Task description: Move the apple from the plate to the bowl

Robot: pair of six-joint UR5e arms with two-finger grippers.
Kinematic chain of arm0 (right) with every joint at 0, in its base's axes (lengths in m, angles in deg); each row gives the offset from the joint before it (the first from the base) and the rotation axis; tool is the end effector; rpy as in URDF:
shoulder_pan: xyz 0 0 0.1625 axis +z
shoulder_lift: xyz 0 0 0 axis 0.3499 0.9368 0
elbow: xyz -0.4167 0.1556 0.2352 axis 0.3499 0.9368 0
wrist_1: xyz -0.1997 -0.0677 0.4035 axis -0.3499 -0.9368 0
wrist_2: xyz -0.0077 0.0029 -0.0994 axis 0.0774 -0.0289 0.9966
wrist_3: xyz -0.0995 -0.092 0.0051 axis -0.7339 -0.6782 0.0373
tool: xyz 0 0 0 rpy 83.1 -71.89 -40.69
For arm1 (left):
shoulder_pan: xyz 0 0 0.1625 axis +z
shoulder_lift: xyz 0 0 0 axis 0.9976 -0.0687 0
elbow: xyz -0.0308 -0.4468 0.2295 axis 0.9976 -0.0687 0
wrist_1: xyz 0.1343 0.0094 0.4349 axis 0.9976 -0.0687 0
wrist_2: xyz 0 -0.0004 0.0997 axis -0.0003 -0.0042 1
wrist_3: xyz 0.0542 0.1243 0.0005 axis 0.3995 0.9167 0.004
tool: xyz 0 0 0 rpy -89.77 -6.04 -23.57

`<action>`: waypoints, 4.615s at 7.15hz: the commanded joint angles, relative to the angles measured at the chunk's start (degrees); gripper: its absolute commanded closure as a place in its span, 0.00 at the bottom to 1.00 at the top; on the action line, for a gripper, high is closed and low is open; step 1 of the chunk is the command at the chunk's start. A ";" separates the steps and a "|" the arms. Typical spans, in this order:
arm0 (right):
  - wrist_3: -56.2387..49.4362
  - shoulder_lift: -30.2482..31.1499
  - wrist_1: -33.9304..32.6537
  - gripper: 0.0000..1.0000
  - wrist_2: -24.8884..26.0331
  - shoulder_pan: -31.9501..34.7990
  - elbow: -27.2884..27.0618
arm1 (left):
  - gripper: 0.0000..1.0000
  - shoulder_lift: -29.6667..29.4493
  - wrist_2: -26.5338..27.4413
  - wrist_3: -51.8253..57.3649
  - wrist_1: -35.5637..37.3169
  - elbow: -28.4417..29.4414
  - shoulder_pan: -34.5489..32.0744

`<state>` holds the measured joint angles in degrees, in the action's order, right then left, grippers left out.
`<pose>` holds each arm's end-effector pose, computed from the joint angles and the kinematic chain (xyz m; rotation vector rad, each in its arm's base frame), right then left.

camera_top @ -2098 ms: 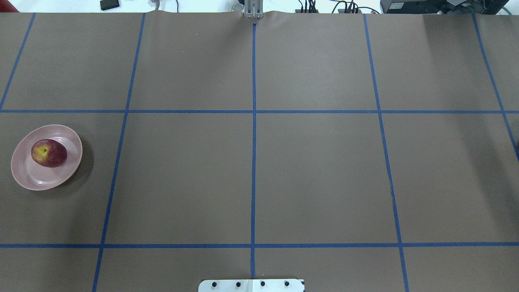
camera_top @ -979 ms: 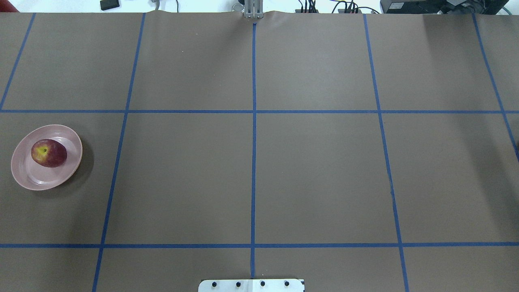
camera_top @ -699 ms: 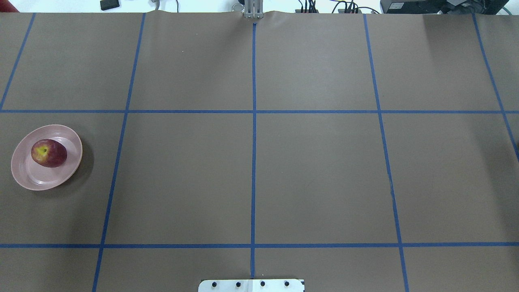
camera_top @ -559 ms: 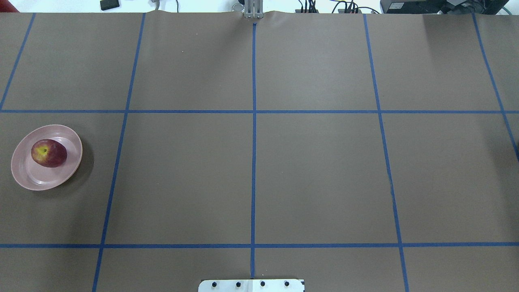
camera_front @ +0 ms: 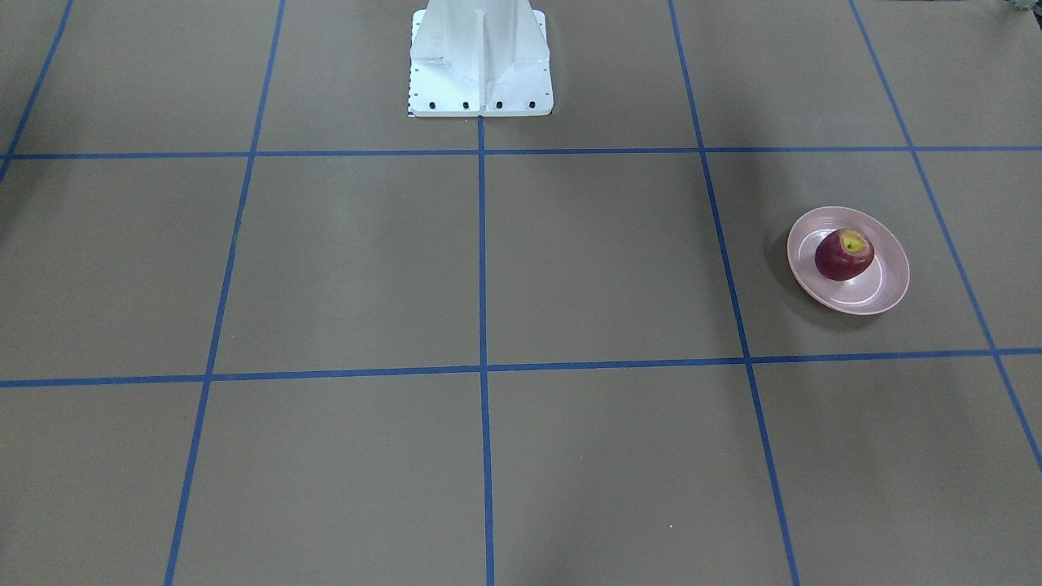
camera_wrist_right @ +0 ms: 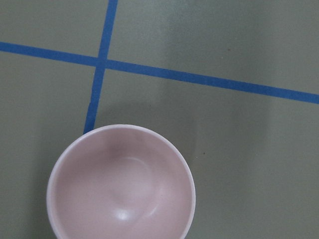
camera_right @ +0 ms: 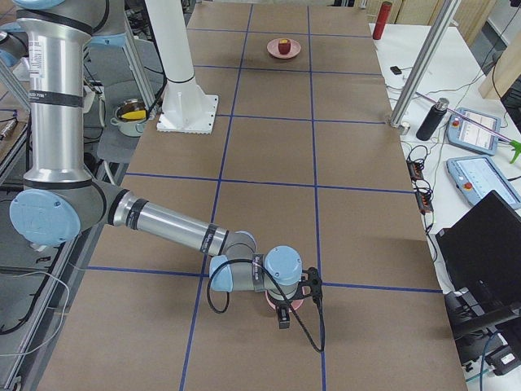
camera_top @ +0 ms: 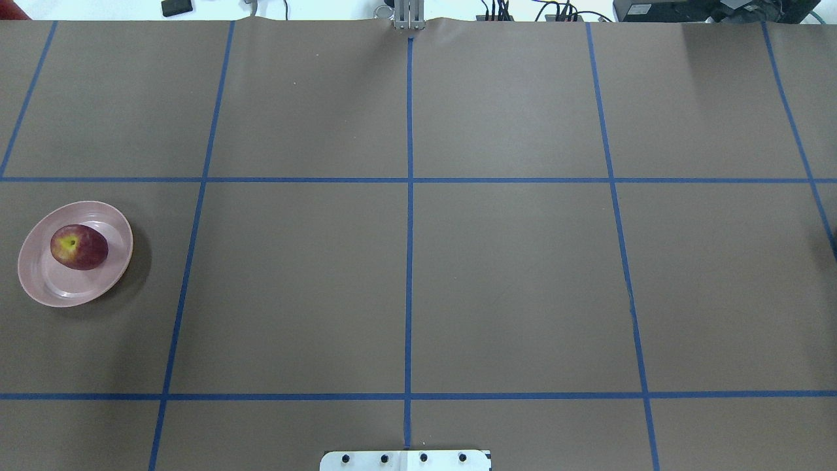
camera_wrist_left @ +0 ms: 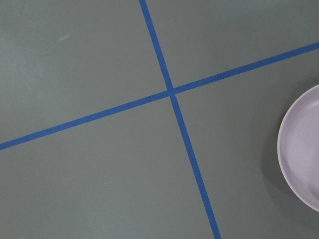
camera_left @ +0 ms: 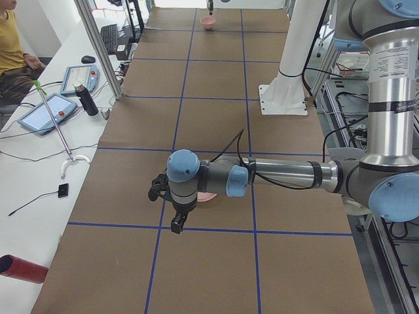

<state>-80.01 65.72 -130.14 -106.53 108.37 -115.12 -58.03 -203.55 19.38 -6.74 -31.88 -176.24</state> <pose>0.0222 -0.4895 0.8936 0.0862 -0.7561 -0.1274 -0.0421 -0.5024 0.7332 0.1944 0.7369 0.2593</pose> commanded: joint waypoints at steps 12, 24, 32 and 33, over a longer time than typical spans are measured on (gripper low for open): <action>1.30 -3.32 0.05 1.00 -0.20 -3.52 5.17 | 0.02 0.00 -0.09 -0.07 0.00 -0.10 0.00; 89.52 -35.01 -6.93 1.00 18.05 -49.71 -21.48 | 0.02 0.00 -0.09 -0.07 0.09 0.60 0.09; 98.59 -43.04 -10.33 0.30 22.21 -58.27 -14.09 | 0.02 0.00 -0.09 -0.07 0.09 0.60 0.09; 98.68 -43.13 -10.15 0.00 24.64 -58.27 -14.79 | 0.02 0.00 -0.09 0.02 0.09 0.52 0.09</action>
<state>18.60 22.60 -140.67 -83.87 50.17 -129.37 -58.03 -203.63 19.33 -6.65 -31.29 -176.15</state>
